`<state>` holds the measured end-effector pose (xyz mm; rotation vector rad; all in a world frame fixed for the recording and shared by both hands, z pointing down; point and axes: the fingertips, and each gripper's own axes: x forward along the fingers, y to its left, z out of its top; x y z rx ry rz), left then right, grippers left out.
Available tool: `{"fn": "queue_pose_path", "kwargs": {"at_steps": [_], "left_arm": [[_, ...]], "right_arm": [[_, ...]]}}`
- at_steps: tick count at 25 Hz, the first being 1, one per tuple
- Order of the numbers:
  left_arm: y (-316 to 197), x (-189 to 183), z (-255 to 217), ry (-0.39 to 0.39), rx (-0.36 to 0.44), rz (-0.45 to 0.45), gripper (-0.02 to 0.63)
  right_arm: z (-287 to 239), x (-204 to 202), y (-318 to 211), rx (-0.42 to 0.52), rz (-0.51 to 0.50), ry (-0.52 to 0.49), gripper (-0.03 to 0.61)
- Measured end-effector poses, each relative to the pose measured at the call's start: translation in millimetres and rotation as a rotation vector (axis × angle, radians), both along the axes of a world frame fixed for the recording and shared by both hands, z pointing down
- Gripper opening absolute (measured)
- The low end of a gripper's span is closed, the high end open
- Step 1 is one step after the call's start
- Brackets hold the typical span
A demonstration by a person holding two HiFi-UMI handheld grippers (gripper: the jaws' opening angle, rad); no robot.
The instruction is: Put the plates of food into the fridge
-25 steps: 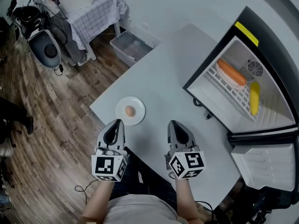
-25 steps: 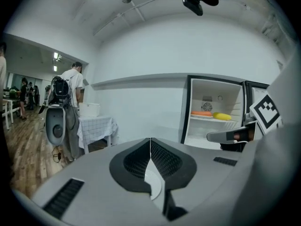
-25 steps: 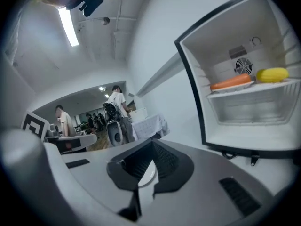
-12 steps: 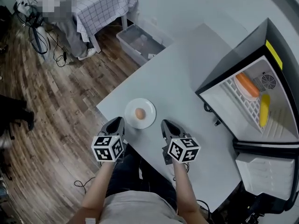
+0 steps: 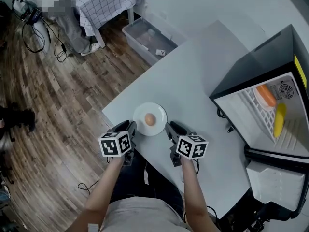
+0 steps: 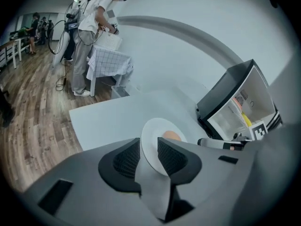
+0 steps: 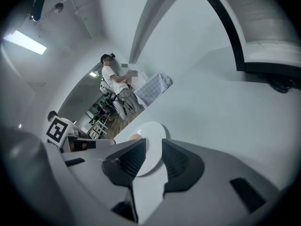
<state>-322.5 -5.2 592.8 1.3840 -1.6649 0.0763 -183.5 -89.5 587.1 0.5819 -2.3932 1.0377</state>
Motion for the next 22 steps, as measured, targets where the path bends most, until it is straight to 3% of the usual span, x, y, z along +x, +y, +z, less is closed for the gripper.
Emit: {"fn": "queue_pose_path", "kwargs": {"at_steps": [2, 12, 22], "left_arm": [[-2.6, 1.3, 6.1, 0.034, -0.023, 0.007, 0.109], [-13.0, 2.3, 24.0, 0.166, -0.072, -0.012, 0.115], [-16.4, 2.1, 27.0, 0.215, -0.089, -0.016, 0.115]], "right_arm": [[6.8, -2.6, 0.4, -0.035, -0.011, 0.005, 0.110], [28.3, -5.6, -10.2, -0.147, 0.003, 0.037, 0.129], [31.0, -15.5, -6.0, -0.261, 0.035, 0.061, 0.129]]}}
